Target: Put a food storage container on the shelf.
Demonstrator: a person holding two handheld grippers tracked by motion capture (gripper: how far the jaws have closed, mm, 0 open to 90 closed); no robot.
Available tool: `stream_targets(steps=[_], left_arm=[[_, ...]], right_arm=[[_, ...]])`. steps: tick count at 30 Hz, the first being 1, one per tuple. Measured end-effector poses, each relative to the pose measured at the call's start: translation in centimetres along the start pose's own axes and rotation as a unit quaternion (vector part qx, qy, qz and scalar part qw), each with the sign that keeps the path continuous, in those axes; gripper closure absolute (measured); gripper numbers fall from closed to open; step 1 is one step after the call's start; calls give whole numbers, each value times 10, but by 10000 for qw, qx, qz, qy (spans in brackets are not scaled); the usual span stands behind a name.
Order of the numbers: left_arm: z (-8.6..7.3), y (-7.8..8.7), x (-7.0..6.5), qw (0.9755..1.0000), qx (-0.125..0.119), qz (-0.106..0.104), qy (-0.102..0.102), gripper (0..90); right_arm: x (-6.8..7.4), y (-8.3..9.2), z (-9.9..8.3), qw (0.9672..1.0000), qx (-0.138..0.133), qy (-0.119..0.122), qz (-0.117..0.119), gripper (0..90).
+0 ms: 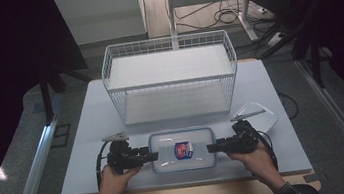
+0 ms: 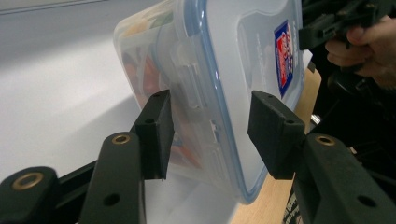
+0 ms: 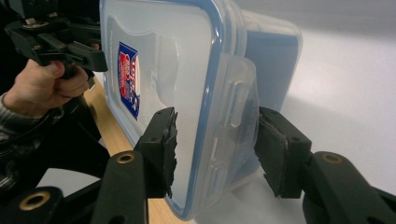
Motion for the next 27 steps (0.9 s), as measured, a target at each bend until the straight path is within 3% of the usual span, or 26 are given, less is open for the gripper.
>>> stream_targets(steps=[6,13,27], left_arm=[[1,-1,0,9997,-135,5,204,514],[3,1,0,9994,-218,96,269,512],[37,25,-23,9978,-617,222,-58,513]], right_arm=[[5,0,-2,9998,-117,-91,-167,500],[11,0,2,9991,-196,89,-358,500],[19,15,37,9963,-591,468,-408,501]])
Point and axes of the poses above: each handheld gripper's, and its own axes: y roughly backward along the jaws, z roughly out of its top, x roughly to its left, the point moved 4 cm from there along -y, roughly forward along the jaws, and after that the axes turned 14 degrees about y, right-handed, at the moved point
